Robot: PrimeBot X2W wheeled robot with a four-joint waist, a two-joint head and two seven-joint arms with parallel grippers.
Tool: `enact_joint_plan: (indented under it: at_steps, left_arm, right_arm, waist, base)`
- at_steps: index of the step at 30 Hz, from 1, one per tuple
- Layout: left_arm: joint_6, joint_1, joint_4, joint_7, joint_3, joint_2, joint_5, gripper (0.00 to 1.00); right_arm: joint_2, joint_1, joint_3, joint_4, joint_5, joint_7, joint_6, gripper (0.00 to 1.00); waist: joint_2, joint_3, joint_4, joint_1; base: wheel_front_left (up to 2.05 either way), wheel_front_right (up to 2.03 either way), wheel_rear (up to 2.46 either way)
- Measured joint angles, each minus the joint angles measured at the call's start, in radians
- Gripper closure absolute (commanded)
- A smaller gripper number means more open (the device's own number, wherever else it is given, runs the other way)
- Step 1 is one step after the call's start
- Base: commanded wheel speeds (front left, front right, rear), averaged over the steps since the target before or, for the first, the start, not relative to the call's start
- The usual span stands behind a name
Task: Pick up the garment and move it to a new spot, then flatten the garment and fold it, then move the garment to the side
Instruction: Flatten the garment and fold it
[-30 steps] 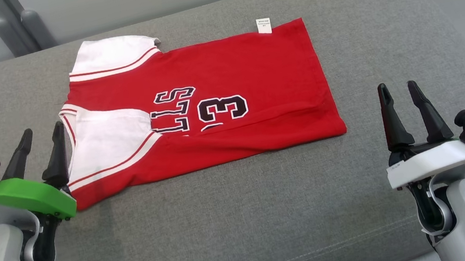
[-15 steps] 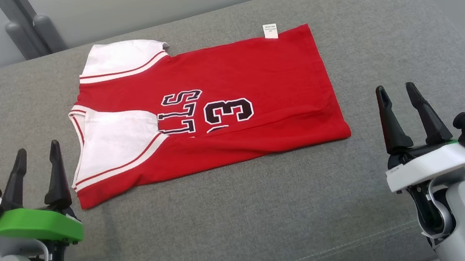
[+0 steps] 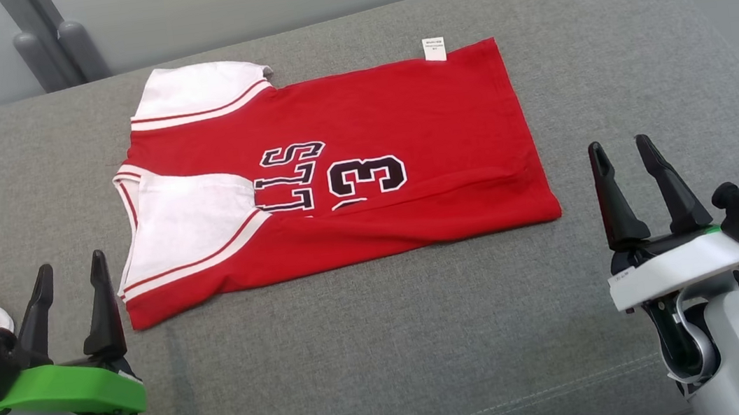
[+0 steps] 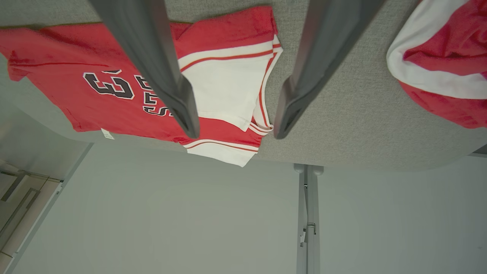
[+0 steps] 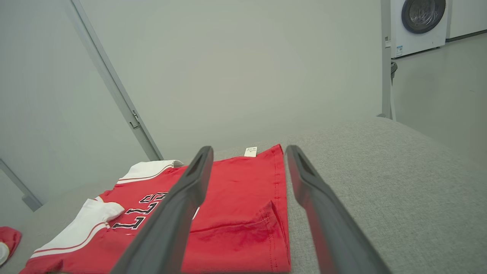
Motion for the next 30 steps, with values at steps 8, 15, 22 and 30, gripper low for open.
enact_joint_plan:
  at_steps: [8,15,22,30]
  left_arm:
    - [-0.009,0.030,-0.029,0.000,0.028,-0.025,0.009,0.00]
    - [-0.023,0.033,-0.040,0.000,0.022,-0.033,0.016,0.00]
    - [-0.037,0.031,-0.049,0.000,0.016,-0.045,0.016,0.00]
    - [-0.046,0.028,-0.051,0.000,0.005,-0.049,0.018,0.00]
  right_arm:
    - [0.000,0.001,0.013,0.057,0.000,0.000,0.002,0.00]
    - [0.001,-0.006,0.028,0.155,0.001,0.034,0.003,0.00]
    - [0.002,-0.075,0.010,0.245,0.038,0.080,0.001,0.00]
    - [0.002,-0.139,-0.012,0.348,0.113,0.124,-0.007,0.00]
  waist:
    - [0.0000,0.008,-0.001,0.0000]
    - [0.0000,0.036,-0.004,0.0000]
    - [0.0000,0.073,0.003,0.0000]
    - [0.0000,0.110,0.028,0.0000]
  base:
    - [0.00,0.00,0.00]
    - [0.00,0.00,0.00]
    - [0.00,0.00,0.00]
    - [0.00,0.00,0.00]
